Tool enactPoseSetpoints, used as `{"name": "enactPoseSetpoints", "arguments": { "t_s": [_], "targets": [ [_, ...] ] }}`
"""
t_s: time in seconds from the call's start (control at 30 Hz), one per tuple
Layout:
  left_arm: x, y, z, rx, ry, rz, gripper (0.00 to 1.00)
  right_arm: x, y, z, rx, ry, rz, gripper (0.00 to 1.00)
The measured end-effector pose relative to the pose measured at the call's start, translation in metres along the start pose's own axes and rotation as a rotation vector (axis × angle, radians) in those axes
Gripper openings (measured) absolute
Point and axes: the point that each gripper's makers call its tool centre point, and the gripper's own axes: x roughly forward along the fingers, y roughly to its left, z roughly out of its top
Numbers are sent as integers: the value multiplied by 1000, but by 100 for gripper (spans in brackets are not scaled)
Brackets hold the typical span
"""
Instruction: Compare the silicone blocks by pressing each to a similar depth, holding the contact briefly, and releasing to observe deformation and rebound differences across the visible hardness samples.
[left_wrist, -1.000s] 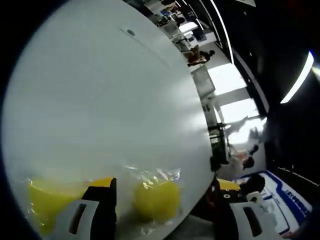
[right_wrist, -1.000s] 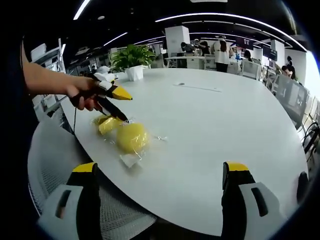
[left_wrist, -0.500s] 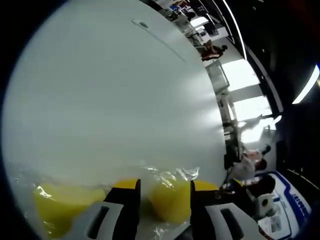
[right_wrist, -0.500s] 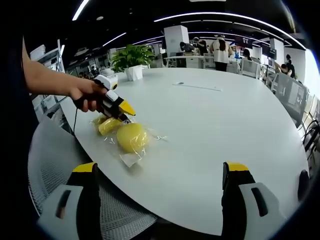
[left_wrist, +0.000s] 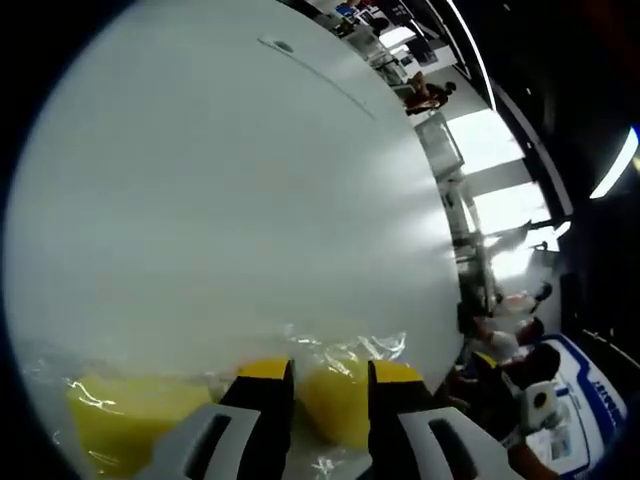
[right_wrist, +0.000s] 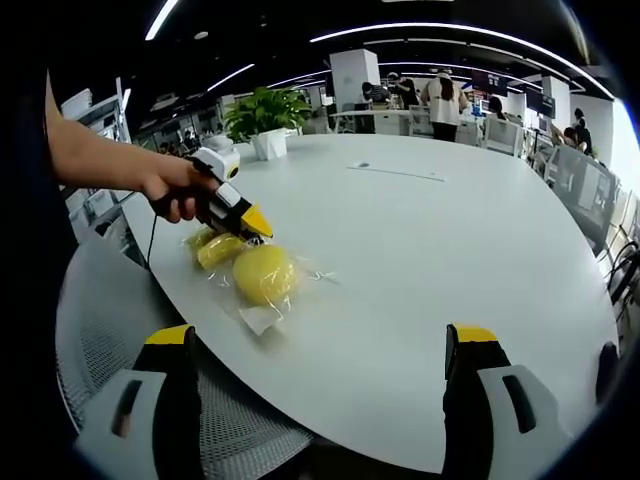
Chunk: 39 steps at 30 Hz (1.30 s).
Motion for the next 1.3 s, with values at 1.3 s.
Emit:
{"name": "enactPoseSetpoints", "arguments": {
  "t_s": [1.3],
  "targets": [
    [-6,-25,9,-19,-80,-112,0,2,-2,-1,1,-3,2,96]
  ]
}}
